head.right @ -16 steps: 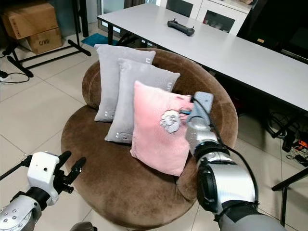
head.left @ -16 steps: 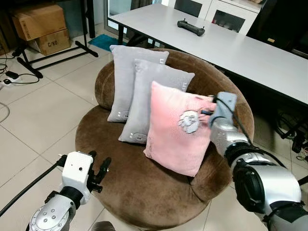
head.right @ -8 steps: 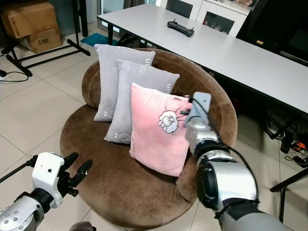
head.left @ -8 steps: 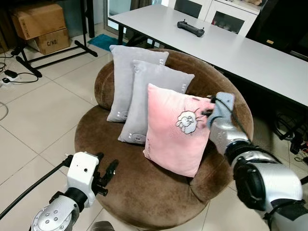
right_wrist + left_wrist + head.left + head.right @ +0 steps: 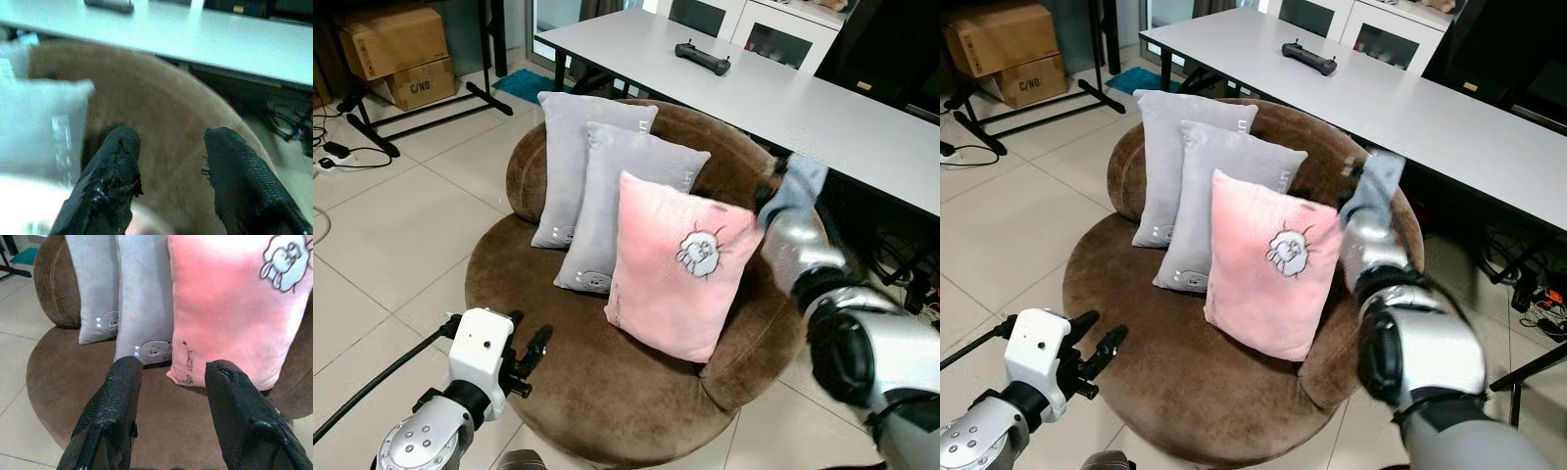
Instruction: Move the pillow to the sofa from floor
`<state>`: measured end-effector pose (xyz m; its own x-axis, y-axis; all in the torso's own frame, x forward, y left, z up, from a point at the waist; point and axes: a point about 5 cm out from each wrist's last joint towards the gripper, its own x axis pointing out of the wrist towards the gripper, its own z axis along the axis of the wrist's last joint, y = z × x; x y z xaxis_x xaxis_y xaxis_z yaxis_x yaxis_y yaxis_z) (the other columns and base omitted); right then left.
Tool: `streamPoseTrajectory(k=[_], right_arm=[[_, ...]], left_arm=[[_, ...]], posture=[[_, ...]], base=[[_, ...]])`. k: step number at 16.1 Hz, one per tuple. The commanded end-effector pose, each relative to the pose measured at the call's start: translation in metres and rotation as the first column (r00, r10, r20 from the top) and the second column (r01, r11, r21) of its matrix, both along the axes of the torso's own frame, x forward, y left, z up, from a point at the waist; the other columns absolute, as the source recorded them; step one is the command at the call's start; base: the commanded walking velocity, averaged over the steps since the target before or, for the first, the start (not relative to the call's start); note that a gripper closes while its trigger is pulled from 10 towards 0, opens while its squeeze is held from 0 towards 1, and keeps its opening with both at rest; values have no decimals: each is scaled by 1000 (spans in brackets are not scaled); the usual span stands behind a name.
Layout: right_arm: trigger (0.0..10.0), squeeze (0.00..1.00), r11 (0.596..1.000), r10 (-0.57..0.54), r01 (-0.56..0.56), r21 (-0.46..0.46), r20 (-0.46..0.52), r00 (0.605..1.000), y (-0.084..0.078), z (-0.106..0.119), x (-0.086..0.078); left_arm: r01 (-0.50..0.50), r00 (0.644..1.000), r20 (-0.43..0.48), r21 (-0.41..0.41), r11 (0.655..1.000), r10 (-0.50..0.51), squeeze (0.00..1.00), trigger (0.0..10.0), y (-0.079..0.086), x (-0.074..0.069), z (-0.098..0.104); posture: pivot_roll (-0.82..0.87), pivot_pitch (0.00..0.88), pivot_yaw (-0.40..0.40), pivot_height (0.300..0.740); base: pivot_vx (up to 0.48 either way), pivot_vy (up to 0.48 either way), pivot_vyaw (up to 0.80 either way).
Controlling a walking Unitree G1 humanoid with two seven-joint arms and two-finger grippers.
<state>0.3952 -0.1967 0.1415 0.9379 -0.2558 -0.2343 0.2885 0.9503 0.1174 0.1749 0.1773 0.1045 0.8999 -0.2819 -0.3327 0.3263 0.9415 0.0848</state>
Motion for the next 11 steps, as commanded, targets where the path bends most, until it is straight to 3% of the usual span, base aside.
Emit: streamPoseTrajectory(k=[1, 2, 3, 7, 10, 11], right_arm=[[10000, 1000, 997, -13, 7, 81, 79, 997, -10, 13, 3], [10000, 235, 997, 21, -30, 73, 108, 994, -12, 16, 3], [10000, 0, 993, 74, -85, 80, 135, 988, -14, 18, 3], [10000, 0, 986, 164, -163, -20, 175, 971, -28, 15, -5], [10000, 0, 945, 324, -309, -104, 182, 929, -17, -2, -25], [10000, 0, 933, 357, -341, -114, 182, 916, -9, -9, -43]], left_arm=[[-15, 1000, 6, -9, 1000, 15, 0, 10000, -1, 2, -1], [-29, 1000, 12, -7, 1000, 29, 0, 10000, -1, 3, -2], [-46, 999, 19, -2, 999, 46, 0, 10000, 0, 4, -3], [-119, 993, 26, -4, 993, 119, 0, 10000, 0, 9, -12], [-197, 975, 100, -16, 980, 197, 0, 10000, 2, 14, -7], [-232, 965, 126, -7, 973, 231, 0, 10000, 5, 11, -4]], posture=[[291, 0, -207, 740], [276, 0, -205, 740], [267, 0, -203, 740], [209, 0, -184, 740], [187, 0, -186, 740], [188, 0, -190, 740]], base=[[0, 0, 0], [0, 0, 0], [0, 0, 0], [0, 0, 0], [0, 0, 0], [0, 0, 0]])
